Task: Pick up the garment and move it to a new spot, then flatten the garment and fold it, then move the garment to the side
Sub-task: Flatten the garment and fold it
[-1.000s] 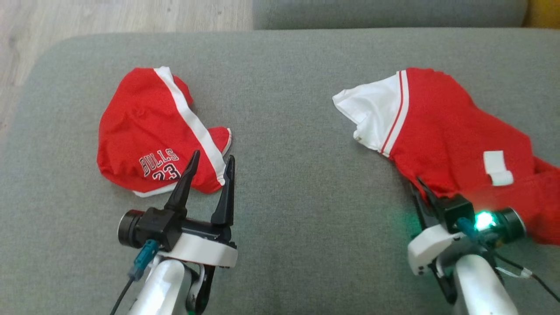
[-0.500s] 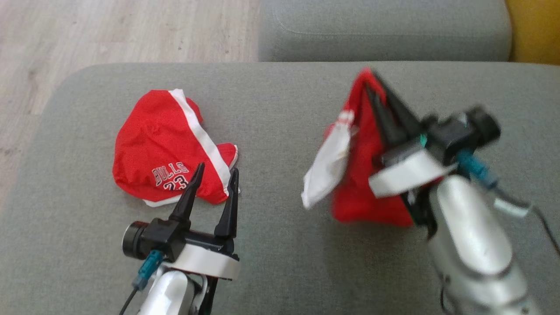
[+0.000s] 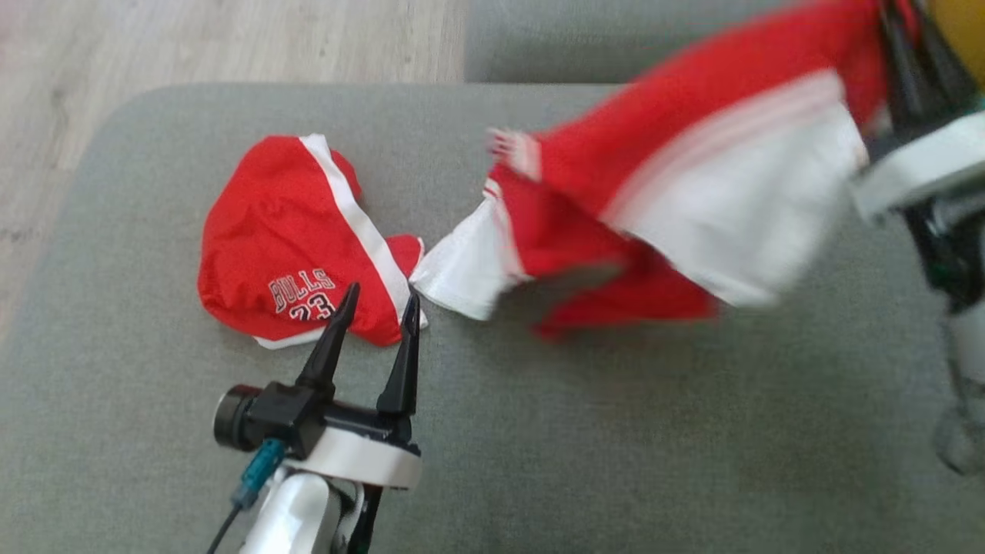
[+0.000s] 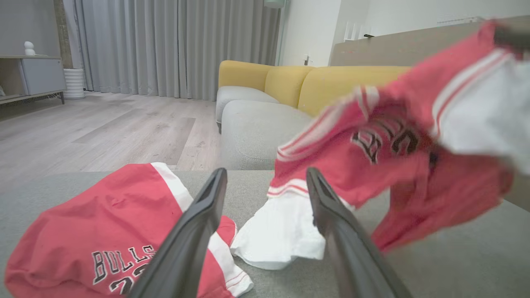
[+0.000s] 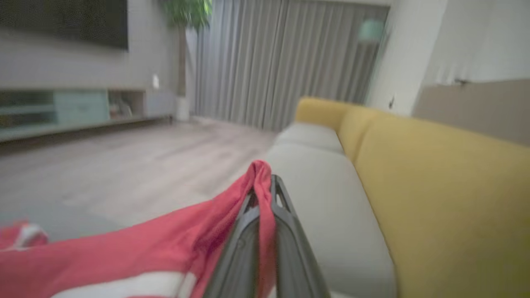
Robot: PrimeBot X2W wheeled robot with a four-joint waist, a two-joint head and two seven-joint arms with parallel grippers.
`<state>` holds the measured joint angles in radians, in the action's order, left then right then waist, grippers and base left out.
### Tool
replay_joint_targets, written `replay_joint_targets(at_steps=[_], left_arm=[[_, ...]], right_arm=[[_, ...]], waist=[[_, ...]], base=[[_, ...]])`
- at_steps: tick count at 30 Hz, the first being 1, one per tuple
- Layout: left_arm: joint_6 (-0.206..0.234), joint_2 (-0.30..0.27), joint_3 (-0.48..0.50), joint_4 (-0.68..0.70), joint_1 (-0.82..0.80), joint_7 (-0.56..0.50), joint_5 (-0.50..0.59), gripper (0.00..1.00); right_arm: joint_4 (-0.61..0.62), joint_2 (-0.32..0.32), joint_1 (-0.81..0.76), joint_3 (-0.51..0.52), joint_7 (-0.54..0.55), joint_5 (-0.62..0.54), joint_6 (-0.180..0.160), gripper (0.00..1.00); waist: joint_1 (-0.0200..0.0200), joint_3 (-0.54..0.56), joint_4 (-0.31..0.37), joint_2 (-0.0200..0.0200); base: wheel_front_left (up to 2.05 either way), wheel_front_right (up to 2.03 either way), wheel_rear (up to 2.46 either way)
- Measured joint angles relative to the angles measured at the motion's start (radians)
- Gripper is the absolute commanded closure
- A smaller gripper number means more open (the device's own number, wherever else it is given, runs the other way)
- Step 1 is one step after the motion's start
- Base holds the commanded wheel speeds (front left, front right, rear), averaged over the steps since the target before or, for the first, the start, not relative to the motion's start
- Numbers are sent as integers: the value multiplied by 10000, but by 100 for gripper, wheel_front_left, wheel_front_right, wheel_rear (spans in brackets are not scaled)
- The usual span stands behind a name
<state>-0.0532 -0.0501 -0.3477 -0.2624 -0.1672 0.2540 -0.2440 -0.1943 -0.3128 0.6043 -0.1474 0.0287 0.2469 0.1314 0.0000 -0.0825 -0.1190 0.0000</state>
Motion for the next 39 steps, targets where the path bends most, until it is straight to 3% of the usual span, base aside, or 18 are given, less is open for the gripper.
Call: replay_joint_targets(at_steps=[2, 3, 4, 5, 7, 10, 17, 21, 27, 31, 34, 39], left_arm=[[-6, -4, 13, 8, -128, 0, 86, 0], [-12, -6, 25, 4, -219, 0, 90, 0], [-15, -6, 23, -2, -341, 0, 94, 0], [-71, -4, 25, 4, -470, 0, 132, 0], [-86, -2, 19, 2, -709, 0, 182, 0], [-88, 8, 12, 10, -886, 0, 182, 0], [-84, 10, 31, -27, -897, 0, 180, 0], [-84, 10, 92, -25, -882, 0, 176, 0], [-73, 13, 88, 19, -604, 0, 107, 0], [33, 12, 12, 46, -358, 0, -44, 0], [96, 12, -61, 63, -271, 0, -46, 0], [105, 12, -71, 79, -239, 0, -98, 0]], right_arm=[[-986, -709, -210, -48, 642, -86, 0, 100], [-1524, -932, -287, -29, 704, -203, 0, 85], [-2201, -1137, -296, 6, 788, -422, 0, 5], [-2838, -1294, -284, 111, 895, -734, 0, 0], [-3852, -1521, -176, 408, 938, -1540, 0, 0], [-4548, -1294, 314, 1258, 407, -2090, 0, 0], [-4249, 113, 905, 2042, -1377, -2604, 0, 0], [-3055, 1189, -14, 2305, -2176, -2543, 0, 0], [-1360, 2387, -1929, 2506, -2401, -2357, 0, 0], [-738, 2556, -3676, 2447, -2389, -2332, 0, 0], [-704, 2573, -4799, 2190, -2382, -1413, 0, 0], [-901, 2648, -5488, 1981, -2403, -1034, 0, 0]], waist=[[0, -223, 11, 0], [1, -347, 22, 0], [2, -478, 33, 0], [2, -600, 41, 0], [2, -837, 55, 0], [2, -1116, 89, 0], [2, -1126, 384, 0], [0, -816, 668, 0], [0, -349, 986, 0], [-1, -55, 1120, 0], [-1, 83, 1170, 0], [-1, 139, 1201, 0]], base=[[0, 0, 0], [0, 0, 0], [0, 0, 0], [0, 0, 0], [0, 0, 0], [0, 0, 0], [0, 0, 0], [0, 0, 0], [0, 0, 0], [0, 0, 0], [0, 0, 0], [0, 0, 0]])
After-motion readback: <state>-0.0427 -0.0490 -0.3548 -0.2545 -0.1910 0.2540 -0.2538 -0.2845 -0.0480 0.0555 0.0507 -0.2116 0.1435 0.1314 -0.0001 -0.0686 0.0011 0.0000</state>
